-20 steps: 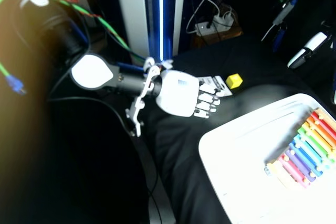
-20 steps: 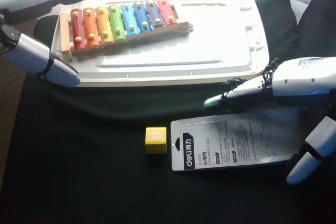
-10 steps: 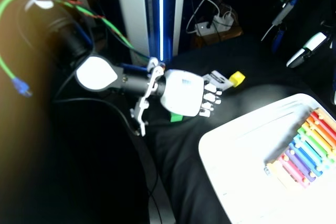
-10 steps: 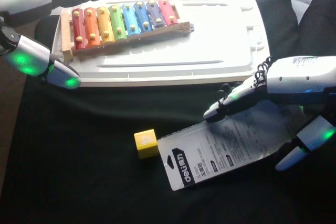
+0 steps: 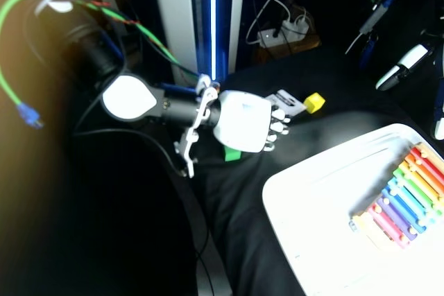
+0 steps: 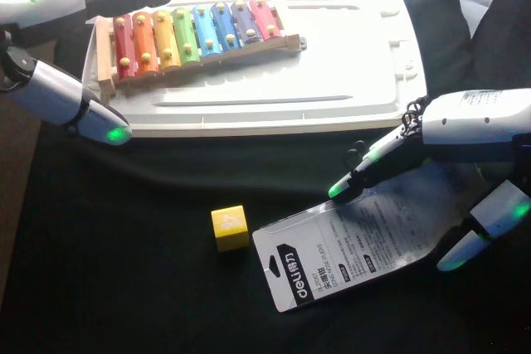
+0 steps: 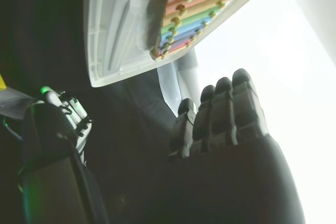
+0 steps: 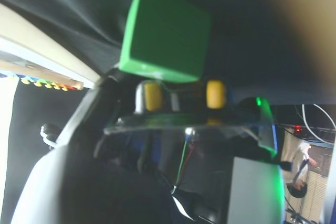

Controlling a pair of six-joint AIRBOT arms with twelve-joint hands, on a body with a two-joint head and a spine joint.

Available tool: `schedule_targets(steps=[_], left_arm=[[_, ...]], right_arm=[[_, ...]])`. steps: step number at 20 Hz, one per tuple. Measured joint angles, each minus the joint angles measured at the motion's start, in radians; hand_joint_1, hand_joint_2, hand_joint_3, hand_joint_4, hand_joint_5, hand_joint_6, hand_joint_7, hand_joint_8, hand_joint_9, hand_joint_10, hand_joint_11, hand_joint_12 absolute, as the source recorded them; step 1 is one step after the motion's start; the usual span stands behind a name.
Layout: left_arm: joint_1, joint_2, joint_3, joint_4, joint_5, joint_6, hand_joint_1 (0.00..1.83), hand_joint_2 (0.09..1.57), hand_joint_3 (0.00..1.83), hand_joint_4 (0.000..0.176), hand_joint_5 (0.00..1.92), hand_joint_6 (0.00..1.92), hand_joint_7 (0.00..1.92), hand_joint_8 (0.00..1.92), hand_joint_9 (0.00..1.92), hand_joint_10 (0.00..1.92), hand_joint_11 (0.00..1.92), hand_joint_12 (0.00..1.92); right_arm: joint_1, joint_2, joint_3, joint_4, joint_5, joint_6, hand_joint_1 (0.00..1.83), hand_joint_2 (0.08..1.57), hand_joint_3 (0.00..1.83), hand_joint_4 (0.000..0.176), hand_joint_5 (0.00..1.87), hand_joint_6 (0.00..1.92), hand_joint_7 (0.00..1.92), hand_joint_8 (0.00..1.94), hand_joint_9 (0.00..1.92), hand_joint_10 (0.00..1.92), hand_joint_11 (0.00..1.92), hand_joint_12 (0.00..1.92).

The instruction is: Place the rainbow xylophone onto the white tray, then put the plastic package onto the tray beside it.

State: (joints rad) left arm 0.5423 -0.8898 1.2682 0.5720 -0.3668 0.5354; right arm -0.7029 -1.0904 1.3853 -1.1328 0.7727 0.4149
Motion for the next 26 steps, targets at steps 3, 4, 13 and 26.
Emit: schedule_targets(steps=[3,4,13,26], left_arm=[[0.004,-0.005,0.000,0.000,0.002,0.000,0.71,0.77,0.00,0.175,0.00,0.00,0.00,0.00,0.00,0.00,0.00,0.00],[0.004,-0.005,0.000,0.000,0.002,0.000,0.72,0.77,0.00,0.172,0.00,0.00,0.00,0.00,0.00,0.00,0.00,0.00],[0.011,-0.006,0.000,0.000,0.000,0.000,0.71,0.76,0.00,0.147,0.00,0.00,0.00,0.00,0.00,0.00,0.00,0.00],[0.015,-0.010,0.000,-0.004,0.000,0.001,0.68,0.77,0.00,0.155,0.00,0.00,0.00,0.00,0.00,0.00,0.00,0.00]], right_arm=[[0.000,-0.002,0.000,0.009,-0.002,0.000,1.48,1.16,0.00,0.000,0.78,0.04,0.70,1.33,0.90,1.33,0.96,1.39],[0.000,-0.003,0.000,0.011,-0.002,-0.002,1.48,1.17,0.00,0.000,0.78,0.04,0.68,1.37,0.87,1.38,0.96,1.43],[-0.001,0.000,0.000,0.083,0.007,-0.087,1.49,1.15,0.00,0.000,0.83,0.08,0.74,1.31,0.89,1.34,0.85,1.50],[0.168,0.002,0.077,0.072,-0.010,-0.115,1.50,1.01,0.00,0.000,0.97,0.01,1.12,0.71,1.21,0.99,1.12,1.44]])
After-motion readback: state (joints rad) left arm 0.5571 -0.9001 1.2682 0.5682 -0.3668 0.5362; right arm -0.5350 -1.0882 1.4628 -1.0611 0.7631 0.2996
